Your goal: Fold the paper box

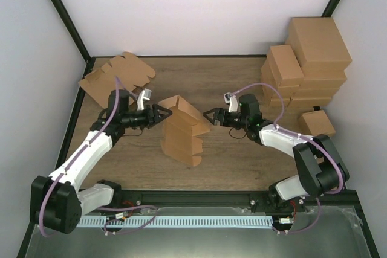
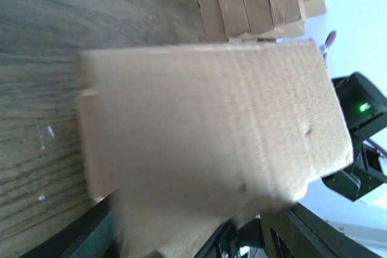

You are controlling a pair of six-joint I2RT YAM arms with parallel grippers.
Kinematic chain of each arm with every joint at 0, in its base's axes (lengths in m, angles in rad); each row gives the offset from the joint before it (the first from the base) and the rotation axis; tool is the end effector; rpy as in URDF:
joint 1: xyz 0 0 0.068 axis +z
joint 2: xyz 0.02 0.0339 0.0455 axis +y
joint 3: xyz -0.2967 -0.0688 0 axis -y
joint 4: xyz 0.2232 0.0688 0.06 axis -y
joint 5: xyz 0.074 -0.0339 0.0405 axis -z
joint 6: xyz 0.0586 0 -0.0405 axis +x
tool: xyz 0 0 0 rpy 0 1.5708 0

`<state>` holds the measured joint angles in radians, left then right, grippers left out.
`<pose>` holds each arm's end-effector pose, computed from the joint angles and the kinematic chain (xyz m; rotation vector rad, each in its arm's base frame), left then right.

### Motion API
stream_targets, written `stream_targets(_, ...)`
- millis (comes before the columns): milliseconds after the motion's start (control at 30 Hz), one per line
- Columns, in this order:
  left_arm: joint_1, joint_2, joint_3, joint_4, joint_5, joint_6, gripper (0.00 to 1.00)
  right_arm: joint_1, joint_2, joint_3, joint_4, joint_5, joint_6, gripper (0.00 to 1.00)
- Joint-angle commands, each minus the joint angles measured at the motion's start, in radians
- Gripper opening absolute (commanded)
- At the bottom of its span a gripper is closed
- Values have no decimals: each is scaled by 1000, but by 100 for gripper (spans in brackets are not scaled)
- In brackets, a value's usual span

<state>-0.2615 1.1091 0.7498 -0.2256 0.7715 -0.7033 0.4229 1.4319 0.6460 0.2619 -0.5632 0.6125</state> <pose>0.1967 -0.0949 0.2928 -0.0140 2.2927 -1.3641 0.2480 0.1459 0.2300 -0.1581 2.2356 1.1870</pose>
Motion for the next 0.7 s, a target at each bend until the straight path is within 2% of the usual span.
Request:
stream_targets(0,-59,47,8,8,42,51,58,-6,-12,12,35,15,-21,79)
stream_targets(100,-105,80,12,36,41,44,56,-5,-1,4,31,25,-33,79)
stream_targets(233,-175,101,78,29,8,60,58,-5,15,-11,43,41,-40,79)
stream_targets(467,-228,161,118,74,-9,49,59,-21,56,-46,93,7,-11,79)
stream_targets(667,-273,210,165,83,-50,57,59,-75,-4,-154,139,31,31,79)
